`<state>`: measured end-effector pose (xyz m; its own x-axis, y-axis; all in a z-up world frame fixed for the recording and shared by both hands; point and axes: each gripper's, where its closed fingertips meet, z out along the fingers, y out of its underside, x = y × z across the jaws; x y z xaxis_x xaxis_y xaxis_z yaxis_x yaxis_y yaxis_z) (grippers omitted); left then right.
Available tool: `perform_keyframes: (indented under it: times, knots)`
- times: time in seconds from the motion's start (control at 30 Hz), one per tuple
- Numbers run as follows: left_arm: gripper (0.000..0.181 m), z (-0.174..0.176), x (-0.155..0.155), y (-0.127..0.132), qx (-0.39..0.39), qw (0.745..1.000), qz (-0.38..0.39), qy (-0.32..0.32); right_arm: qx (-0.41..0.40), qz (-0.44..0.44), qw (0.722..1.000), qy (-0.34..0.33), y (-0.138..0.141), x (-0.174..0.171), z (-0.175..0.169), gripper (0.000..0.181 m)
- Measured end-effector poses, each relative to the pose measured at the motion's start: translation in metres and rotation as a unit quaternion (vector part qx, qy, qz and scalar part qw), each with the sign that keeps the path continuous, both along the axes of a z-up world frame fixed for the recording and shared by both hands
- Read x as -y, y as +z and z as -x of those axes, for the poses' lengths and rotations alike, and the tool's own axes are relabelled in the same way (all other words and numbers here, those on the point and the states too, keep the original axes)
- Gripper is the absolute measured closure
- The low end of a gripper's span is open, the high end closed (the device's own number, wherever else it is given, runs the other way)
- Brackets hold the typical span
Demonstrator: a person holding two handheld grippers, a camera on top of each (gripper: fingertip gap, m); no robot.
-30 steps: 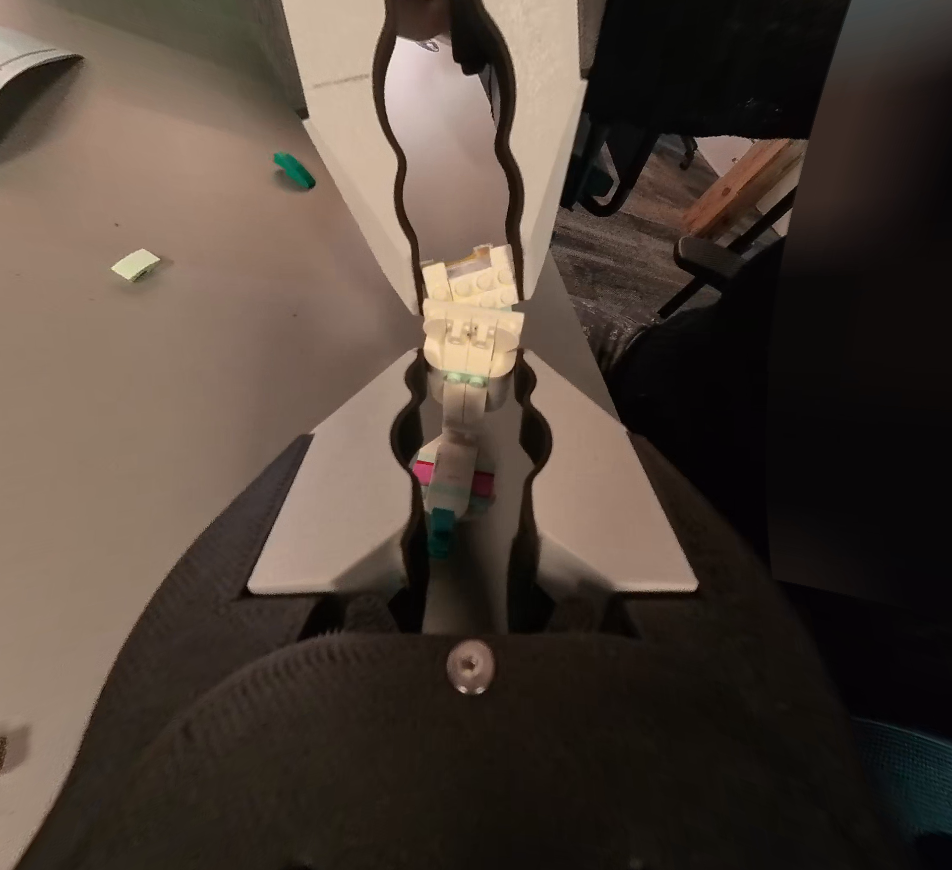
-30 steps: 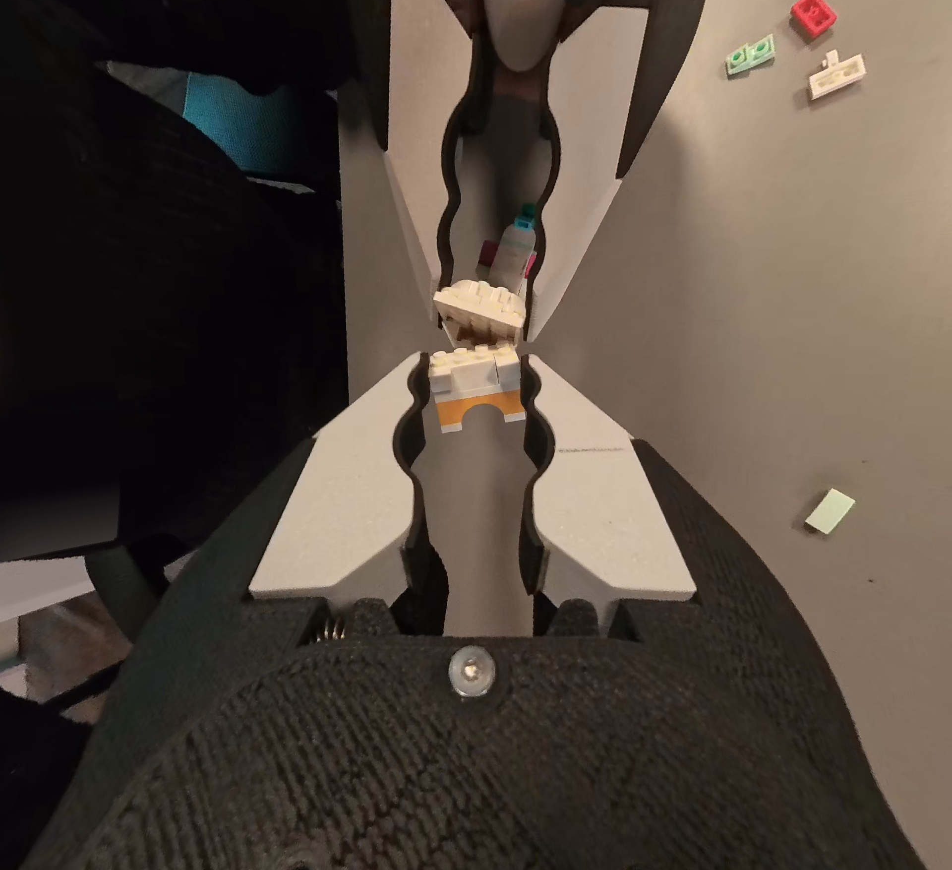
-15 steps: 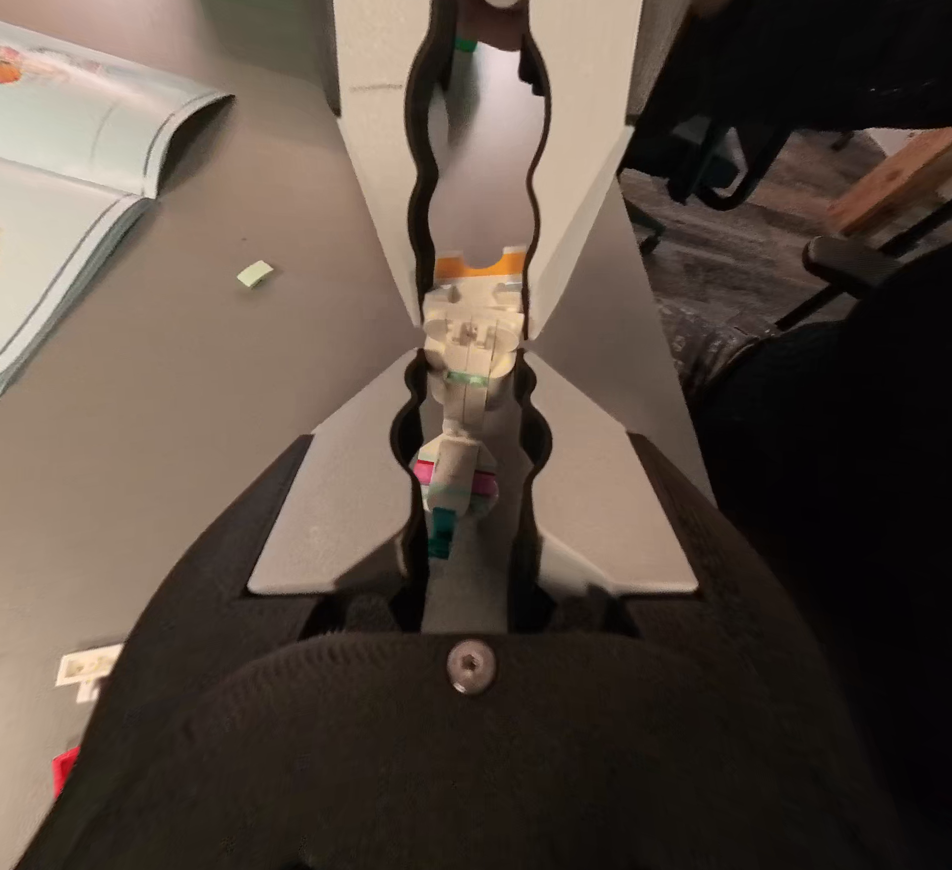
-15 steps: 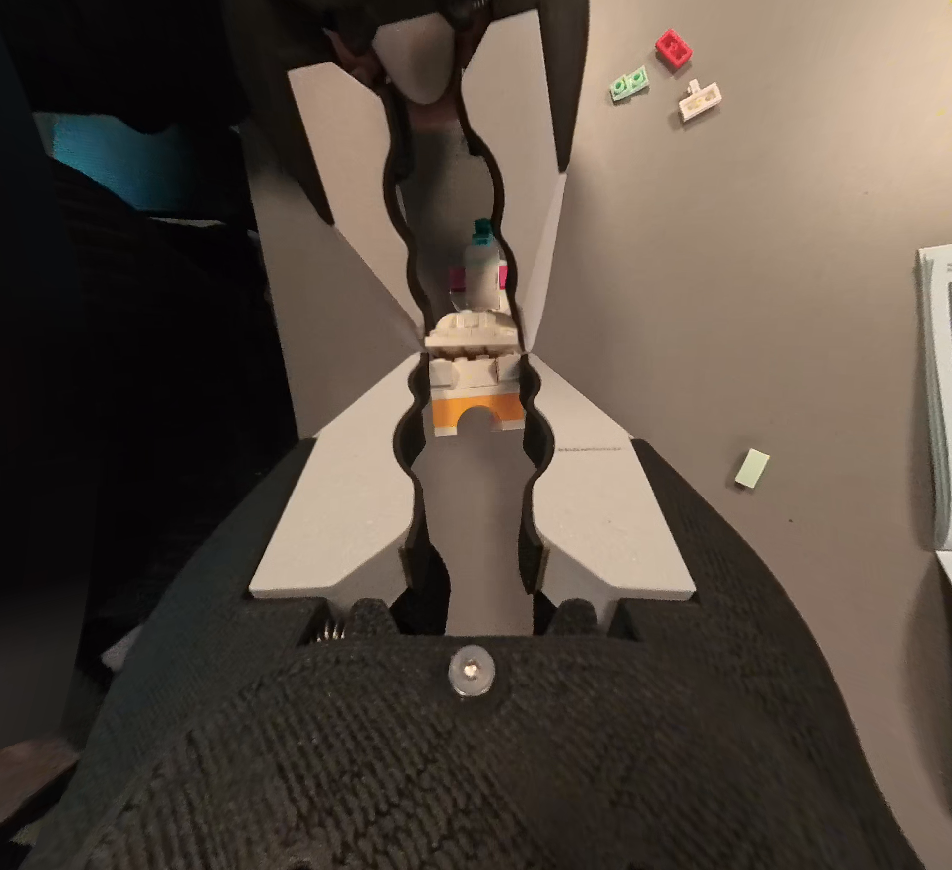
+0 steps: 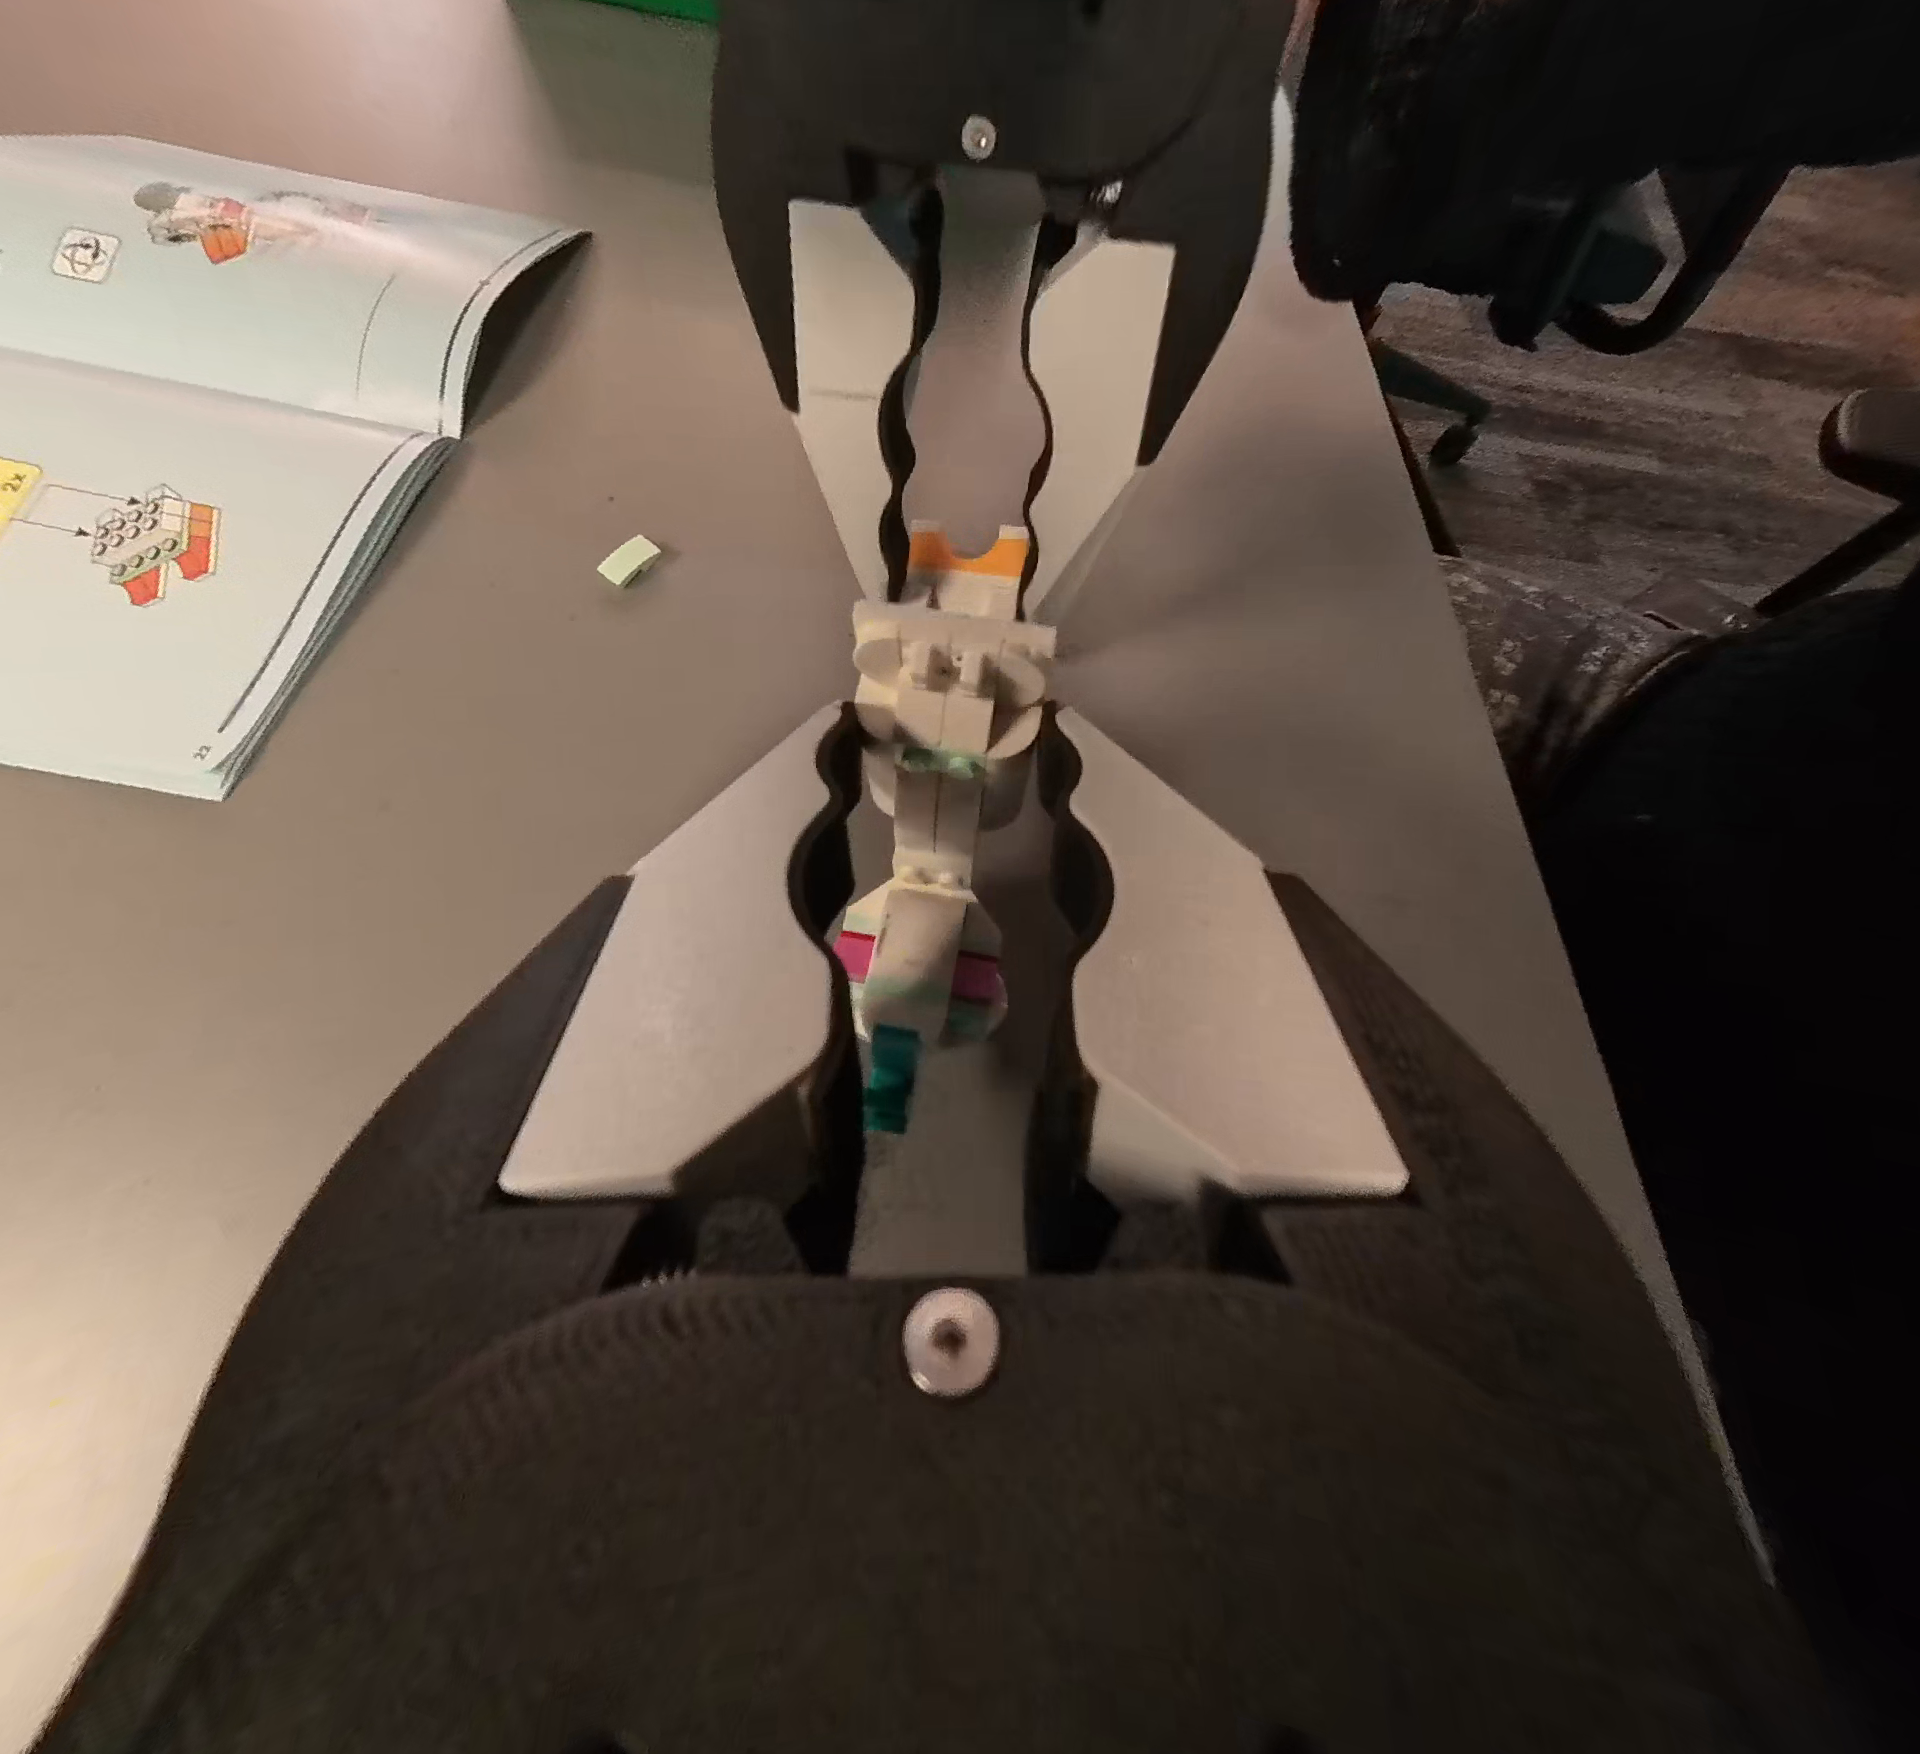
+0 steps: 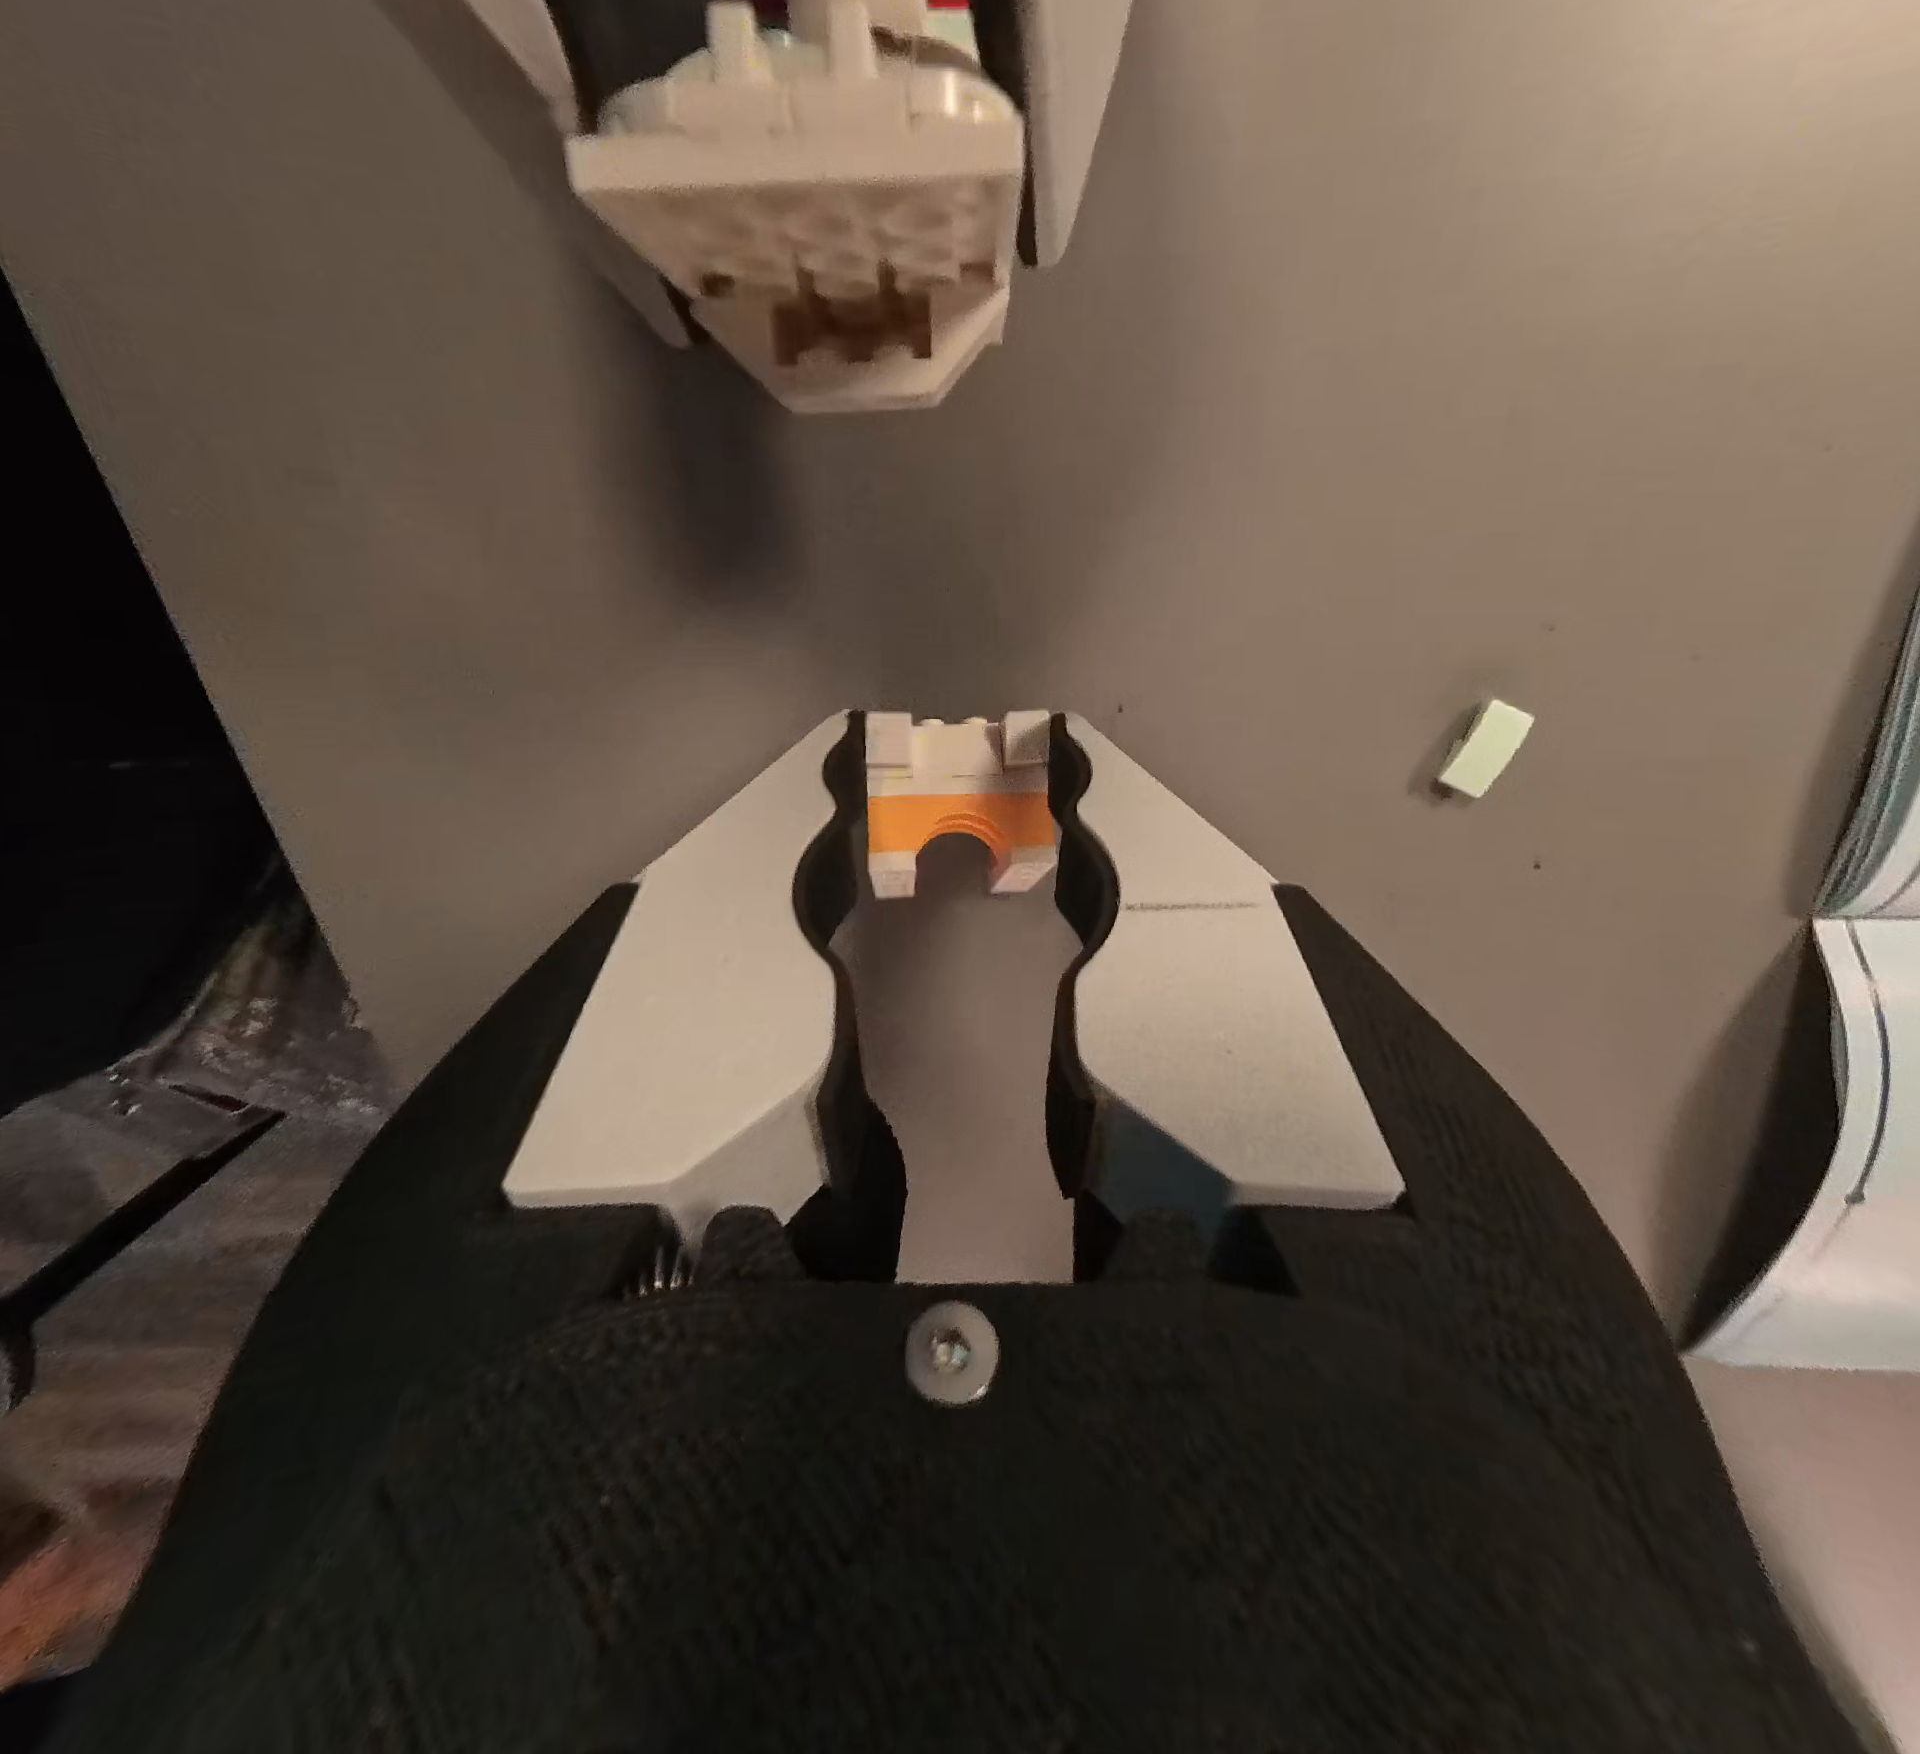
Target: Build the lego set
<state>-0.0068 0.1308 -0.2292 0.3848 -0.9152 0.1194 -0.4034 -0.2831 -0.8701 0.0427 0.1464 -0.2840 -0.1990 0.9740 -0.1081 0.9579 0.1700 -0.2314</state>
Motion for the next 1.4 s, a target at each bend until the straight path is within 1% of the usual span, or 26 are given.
perform_keyframes:
  times: [0.03, 0.1, 0.17, 0.23, 0.33, 0.43, 0.53, 0.6, 0.7, 0.77, 0.8, 0.93, 1.07, 1.2, 1.27, 1.4]
  knots:
    - [0.148, 0.0, 0.0, 0.0, -0.001, 1.0, -0.003, -0.002, -0.013, 0.0, 1.0, 0.001, -0.001, 0.001, 0.001, 0.144]
    - [0.148, -0.001, 0.001, 0.0, -0.002, 1.0, -0.006, -0.004, -0.05, 0.01, 0.999, 0.003, 0.003, 0.003, 0.001, 0.126]
    - [0.148, -0.001, 0.001, 0.0, 0.0, 1.0, -0.006, -0.006, -0.099, 0.019, 0.995, -0.001, 0.01, 0.002, -0.001, 0.12]
    - [0.148, -0.001, 0.002, 0.0, 0.003, 1.0, -0.005, -0.008, -0.132, 0.041, 0.99, -0.02, 0.014, -0.001, -0.007, 0.121]
    - [0.148, -0.001, 0.002, 0.0, 0.008, 1.0, -0.003, -0.01, -0.143, 0.078, 0.986, -0.046, 0.008, 0.0, -0.013, 0.125]
    - [0.148, -0.002, 0.002, 0.0, 0.013, 1.0, -0.002, -0.012, -0.153, 0.078, 0.984, -0.045, 0.001, 0.002, -0.013, 0.131]
    - [0.148, -0.002, 0.002, 0.001, 0.016, 1.0, -0.002, -0.012, -0.188, 0.07, 0.979, -0.043, 0.004, 0.002, -0.006, 0.146]
    - [0.148, -0.002, 0.001, 0.001, 0.02, 1.0, -0.007, -0.012, -0.237, 0.066, 0.968, -0.041, 0.019, 0.003, 0.003, 0.146]
    - [0.148, -0.006, 0.001, 0.007, 0.038, 0.998, -0.036, -0.018, -0.352, 0.075, 0.932, -0.033, 0.064, 0.009, 0.022, 0.146]
    - [0.148, -0.009, 0.002, 0.014, 0.053, 0.997, -0.056, -0.021, -0.403, 0.075, 0.912, -0.029, 0.089, 0.013, 0.028, 0.147]
    - [0.148, -0.011, 0.002, 0.017, 0.06, 0.996, -0.067, -0.022, -0.418, 0.075, 0.905, -0.026, 0.097, 0.015, 0.031, 0.147]
    - [0.148, -0.014, 0.003, 0.029, 0.088, 0.991, -0.099, -0.02, -0.431, 0.072, 0.899, -0.018, 0.106, 0.021, 0.036, 0.147]
    - [0.148, -0.015, 0.004, 0.033, 0.097, 0.989, -0.105, -0.022, -0.436, 0.064, 0.898, -0.019, 0.11, 0.02, 0.037, 0.147]
    - [0.148, -0.015, 0.002, 0.032, 0.092, 0.989, -0.112, -0.017, -0.422, 0.021, 0.906, -0.011, 0.108, 0.018, 0.038, 0.146]
    - [0.148, -0.016, 0.002, 0.031, 0.091, 0.99, -0.105, -0.017, -0.414, 0.02, 0.91, -0.022, 0.108, 0.016, 0.039, 0.146]
    - [0.148, -0.018, 0.004, 0.031, 0.113, 0.992, -0.06, -0.02, -0.407, 0.073, 0.909, -0.06, 0.11, 0.014, 0.041, 0.147]
